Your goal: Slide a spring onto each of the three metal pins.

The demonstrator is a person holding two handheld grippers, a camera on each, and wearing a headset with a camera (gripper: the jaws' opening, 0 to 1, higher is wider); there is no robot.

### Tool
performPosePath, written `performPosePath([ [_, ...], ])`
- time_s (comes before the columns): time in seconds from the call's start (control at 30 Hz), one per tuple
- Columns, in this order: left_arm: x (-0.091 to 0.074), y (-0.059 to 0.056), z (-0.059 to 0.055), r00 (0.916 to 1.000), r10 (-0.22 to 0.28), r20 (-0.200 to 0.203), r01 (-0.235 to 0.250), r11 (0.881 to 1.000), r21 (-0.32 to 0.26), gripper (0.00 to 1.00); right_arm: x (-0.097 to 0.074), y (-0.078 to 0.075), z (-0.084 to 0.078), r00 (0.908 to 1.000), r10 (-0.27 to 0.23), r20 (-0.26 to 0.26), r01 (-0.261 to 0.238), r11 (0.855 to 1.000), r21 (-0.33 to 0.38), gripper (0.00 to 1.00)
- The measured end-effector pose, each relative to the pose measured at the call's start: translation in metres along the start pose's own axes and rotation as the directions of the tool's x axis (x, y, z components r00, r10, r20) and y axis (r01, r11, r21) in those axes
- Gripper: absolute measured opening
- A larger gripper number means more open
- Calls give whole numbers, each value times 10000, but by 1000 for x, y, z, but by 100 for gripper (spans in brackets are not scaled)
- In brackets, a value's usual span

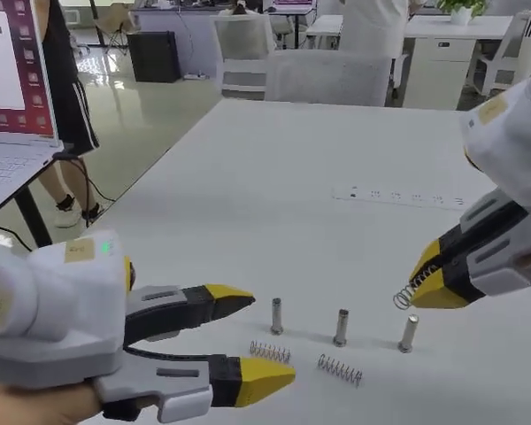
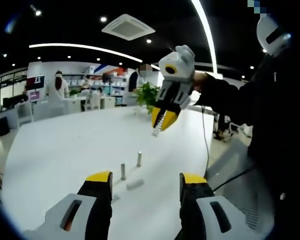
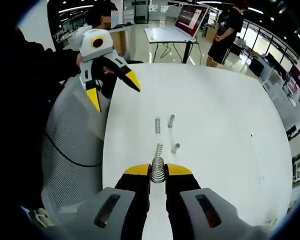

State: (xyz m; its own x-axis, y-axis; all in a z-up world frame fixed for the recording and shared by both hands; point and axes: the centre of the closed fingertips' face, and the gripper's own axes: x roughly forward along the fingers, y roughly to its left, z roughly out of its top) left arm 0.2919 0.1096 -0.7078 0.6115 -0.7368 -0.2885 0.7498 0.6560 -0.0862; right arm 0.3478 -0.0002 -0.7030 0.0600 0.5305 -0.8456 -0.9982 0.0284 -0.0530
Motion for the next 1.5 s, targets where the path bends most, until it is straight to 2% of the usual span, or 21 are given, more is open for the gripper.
performPosePath([
  [0.13, -5, 6, -5, 9995, 311, -60, -311, 9995, -96, 49, 2, -11, -6, 9999, -90, -107, 92, 9997, 215, 8],
  [0.2, -8, 12, -12, 9977, 595, -312, -597, 9982, -39, 50, 4, -18, -11, 9992, -233, -323, 242, 9994, 267, 8],
  [0.37, -10, 12, -20, 9961, 732, -498, -735, 9973, -41, 51, 12, -35, -24, 9966, -364, -745, 400, 9981, 475, 8],
  [0.47, -9, 10, -21, 9964, 717, -452, -723, 9973, -118, 52, 20, -46, -36, 9887, -557, -1389, 626, 9970, 457, 8],
  [0.6, -7, 8, -21, 9970, 655, -420, -662, 9977, -164, 52, 31, -48, -38, 9873, -303, -1560, 394, 9977, 551, 8],
  [0.7, -7, 8, -22, 9968, 663, -455, -670, 9976, -146, 52, 40, -55, -49, 9711, -454, -2343, 535, 9982, 282, 8],
  [0.8, -6, 8, -25, 9960, 694, -558, -700, 9975, -85, 52, 48, -56, -53, 9667, -334, -2537, 431, 9985, 325, 8],
  [0.87, -6, 8, -27, 9956, 696, -626, -701, 9975, -52, 52, 52, -58, -58, 9584, -290, -2840, 375, 9990, 244, 8],
  [1.27, -7, 8, -29, 9953, 720, -641, -726, 9973, -62, 52, 65, -61, -70, 9502, -69, -3116, 260, 9980, 571, 8],
  [1.37, -7, 8, -29, 9955, 707, -631, -714, 9974, -84, 52, 67, -61, -70, 9523, -4, -3052, 223, 9974, 683, 8],
  [1.5, -7, 8, -30, 9955, 687, -650, -694, 9975, -90, 51, 73, -61, -72, 9495, 100, -3137, 144, 9971, 753, 8],
])
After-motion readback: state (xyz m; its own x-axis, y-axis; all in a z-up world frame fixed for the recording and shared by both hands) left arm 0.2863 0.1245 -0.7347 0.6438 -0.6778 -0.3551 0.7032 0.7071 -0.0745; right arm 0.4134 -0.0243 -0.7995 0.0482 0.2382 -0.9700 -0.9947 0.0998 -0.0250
